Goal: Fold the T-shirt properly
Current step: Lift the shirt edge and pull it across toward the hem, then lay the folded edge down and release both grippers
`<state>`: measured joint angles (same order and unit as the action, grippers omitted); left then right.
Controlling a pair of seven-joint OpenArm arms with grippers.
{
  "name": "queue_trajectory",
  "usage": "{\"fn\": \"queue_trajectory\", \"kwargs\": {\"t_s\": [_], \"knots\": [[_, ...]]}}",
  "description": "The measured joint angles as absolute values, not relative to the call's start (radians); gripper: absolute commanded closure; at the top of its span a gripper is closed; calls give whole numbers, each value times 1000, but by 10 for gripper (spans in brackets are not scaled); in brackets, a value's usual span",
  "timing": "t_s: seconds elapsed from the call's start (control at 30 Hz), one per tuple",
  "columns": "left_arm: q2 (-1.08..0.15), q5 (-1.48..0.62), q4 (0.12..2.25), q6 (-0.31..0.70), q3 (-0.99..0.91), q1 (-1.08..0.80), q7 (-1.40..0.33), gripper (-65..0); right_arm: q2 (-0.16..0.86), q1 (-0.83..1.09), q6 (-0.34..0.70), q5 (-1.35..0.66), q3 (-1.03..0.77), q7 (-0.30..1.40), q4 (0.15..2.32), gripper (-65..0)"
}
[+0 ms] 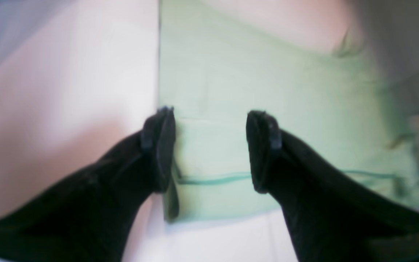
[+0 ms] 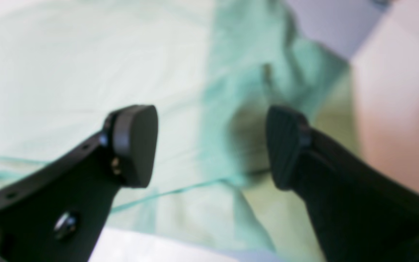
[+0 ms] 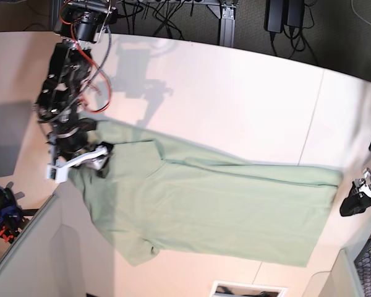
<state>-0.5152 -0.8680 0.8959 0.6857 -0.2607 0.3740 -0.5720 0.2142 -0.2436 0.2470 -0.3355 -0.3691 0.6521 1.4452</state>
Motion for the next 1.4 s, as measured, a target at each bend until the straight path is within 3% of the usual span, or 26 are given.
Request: {"fn": "queue_trajectory", "kwargs": {"t_s": [0.27,0.83,1.17,1.4], "knots": [[-492,-956,893,682,-348,204,-621,-348,218,-125,241,-442,-643,658,1431,-447],[-413,-970,896,678,-372,164,-620,-348,68,-159,243,-520,-660,580,1284,-447],[-393,-834,897,529,-372,241,-589,-348,64,-189,239,-508,-646,604,1280,-447],[-367,-798,899,496,-316,256,-556,-348,62,-192,239,-508,-637,602,1279,-447]]}}
